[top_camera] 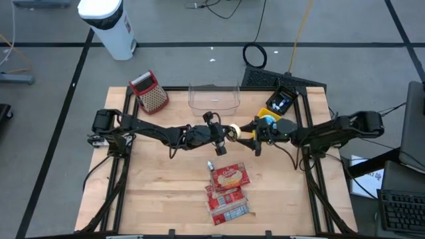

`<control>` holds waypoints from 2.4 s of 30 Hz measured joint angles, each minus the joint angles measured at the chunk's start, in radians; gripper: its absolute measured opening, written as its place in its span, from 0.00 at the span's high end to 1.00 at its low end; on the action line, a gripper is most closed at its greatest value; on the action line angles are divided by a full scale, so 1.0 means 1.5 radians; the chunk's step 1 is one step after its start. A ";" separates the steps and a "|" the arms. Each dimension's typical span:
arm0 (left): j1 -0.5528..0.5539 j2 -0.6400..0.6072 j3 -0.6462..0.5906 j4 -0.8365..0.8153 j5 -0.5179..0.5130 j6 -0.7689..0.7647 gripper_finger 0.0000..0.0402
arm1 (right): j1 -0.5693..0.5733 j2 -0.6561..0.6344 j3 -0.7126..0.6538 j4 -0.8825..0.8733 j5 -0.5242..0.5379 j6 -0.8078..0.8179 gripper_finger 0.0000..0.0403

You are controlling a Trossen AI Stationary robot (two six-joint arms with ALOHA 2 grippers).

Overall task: Pick & Place Food Item
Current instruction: Put the black donut into the yellow bin

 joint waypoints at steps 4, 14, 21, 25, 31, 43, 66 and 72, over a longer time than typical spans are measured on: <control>0.000 0.000 0.000 -0.008 -0.012 0.000 0.84 | 0.015 0.027 0.022 0.002 0.002 0.000 0.31; 0.000 0.000 0.000 -0.011 -0.014 -0.002 0.84 | 0.016 0.043 0.035 -0.017 0.056 0.040 0.50; -0.008 0.000 0.000 -0.004 -0.024 0.007 0.84 | 0.015 0.043 0.035 -0.020 0.052 0.025 0.71; -0.030 0.000 0.000 0.018 -0.065 0.056 0.81 | 0.015 0.042 0.035 -0.018 0.049 0.015 0.81; -0.069 0.000 -0.001 0.061 -0.138 0.064 0.58 | 0.015 0.042 0.035 -0.020 0.047 -0.001 0.91; -0.131 -0.067 -0.001 0.088 -0.146 0.031 0.25 | -0.002 -0.042 0.034 -0.150 0.053 -0.063 0.93; -0.090 -0.084 0.000 -0.056 -0.072 -0.113 0.23 | -0.007 -0.399 0.025 -0.803 0.192 -0.238 0.93; -0.083 -0.083 0.000 -0.076 -0.063 -0.135 0.23 | -0.007 -0.397 -0.016 -0.804 0.192 -0.244 0.94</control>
